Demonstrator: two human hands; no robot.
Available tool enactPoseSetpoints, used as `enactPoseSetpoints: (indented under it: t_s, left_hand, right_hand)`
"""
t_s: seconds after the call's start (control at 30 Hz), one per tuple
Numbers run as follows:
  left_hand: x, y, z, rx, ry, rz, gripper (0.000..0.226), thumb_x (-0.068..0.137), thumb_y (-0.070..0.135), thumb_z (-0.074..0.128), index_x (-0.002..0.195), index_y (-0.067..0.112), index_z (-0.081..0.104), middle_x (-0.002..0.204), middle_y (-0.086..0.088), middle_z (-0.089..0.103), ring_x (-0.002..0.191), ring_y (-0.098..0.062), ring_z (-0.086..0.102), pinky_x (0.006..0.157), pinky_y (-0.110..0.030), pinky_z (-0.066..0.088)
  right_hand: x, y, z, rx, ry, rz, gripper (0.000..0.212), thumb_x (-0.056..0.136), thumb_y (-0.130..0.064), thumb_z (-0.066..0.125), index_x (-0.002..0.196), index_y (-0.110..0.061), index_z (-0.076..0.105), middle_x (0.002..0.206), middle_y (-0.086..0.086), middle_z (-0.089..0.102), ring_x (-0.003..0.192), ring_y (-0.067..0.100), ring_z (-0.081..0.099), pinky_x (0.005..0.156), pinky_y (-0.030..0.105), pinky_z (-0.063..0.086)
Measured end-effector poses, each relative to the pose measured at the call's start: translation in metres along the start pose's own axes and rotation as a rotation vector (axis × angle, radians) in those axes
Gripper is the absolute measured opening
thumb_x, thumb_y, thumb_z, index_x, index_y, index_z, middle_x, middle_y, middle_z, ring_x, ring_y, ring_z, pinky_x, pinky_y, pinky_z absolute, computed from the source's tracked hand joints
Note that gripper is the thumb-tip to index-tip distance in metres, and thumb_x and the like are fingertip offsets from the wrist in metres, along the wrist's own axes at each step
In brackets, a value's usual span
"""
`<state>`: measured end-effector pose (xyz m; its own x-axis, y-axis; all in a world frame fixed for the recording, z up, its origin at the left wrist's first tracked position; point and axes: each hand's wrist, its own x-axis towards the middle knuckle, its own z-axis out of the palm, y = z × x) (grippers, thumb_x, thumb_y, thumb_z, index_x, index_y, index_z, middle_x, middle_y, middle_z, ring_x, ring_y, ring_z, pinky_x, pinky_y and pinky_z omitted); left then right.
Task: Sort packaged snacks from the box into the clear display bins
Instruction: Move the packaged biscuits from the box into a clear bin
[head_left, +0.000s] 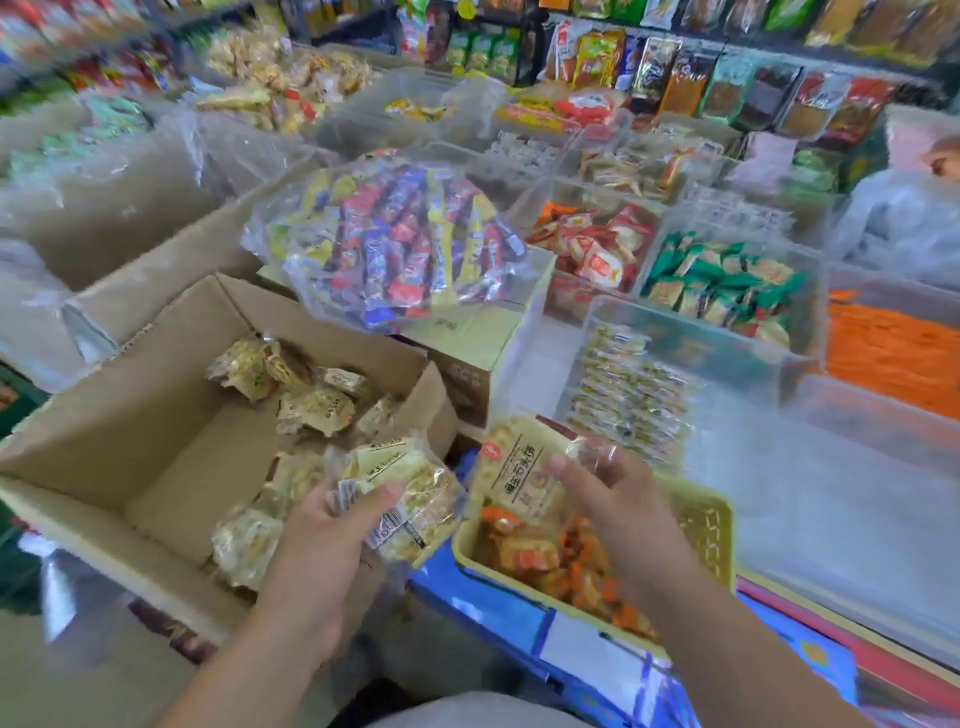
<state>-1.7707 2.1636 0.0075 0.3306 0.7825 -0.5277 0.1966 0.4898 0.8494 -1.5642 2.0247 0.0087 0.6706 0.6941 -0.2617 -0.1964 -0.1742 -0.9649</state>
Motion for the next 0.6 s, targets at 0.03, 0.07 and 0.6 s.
enactPoseSetpoints:
  t_s: [0.03,0.07,0.6]
  left_hand:
    - [-0.006,-0.004,0.013,-0.003,0.000,-0.016,0.030,0.085,0.030,0.081,0.107,0.013,0.069,0.095,-0.016,0.079,0.080,-0.038,0.076,0.068,-0.041,0.057]
    - [-0.010,-0.008,0.024,-0.014,-0.017,-0.024,0.031,0.086,0.028,0.080,0.109,0.010,0.068,0.097,-0.022,0.077,0.077,-0.041,0.073,0.070,-0.045,0.056]
    - [-0.010,-0.010,0.158,0.064,-0.192,0.004,0.044,0.076,0.039,0.087,0.111,0.018,0.069,0.082,-0.009,0.073,0.070,-0.031,0.064,0.077,-0.050,0.055]
  right_hand:
    - [-0.004,0.001,-0.013,0.044,-0.007,0.031,0.022,0.077,-0.045,0.081,0.086,-0.027,0.073,0.089,0.006,0.078,0.076,0.019,0.076,0.058,0.021,0.057]
    - [-0.008,0.003,-0.025,0.068,-0.012,0.060,0.025,0.074,-0.051,0.080,0.087,-0.031,0.074,0.092,0.005,0.078,0.075,0.020,0.076,0.059,0.024,0.058]
    - [-0.009,0.011,-0.145,0.308,-0.106,0.148,0.032,0.086,-0.041,0.069,0.111,-0.021,0.072,0.111,0.014,0.075,0.100,0.035,0.073,0.076,0.051,0.060]
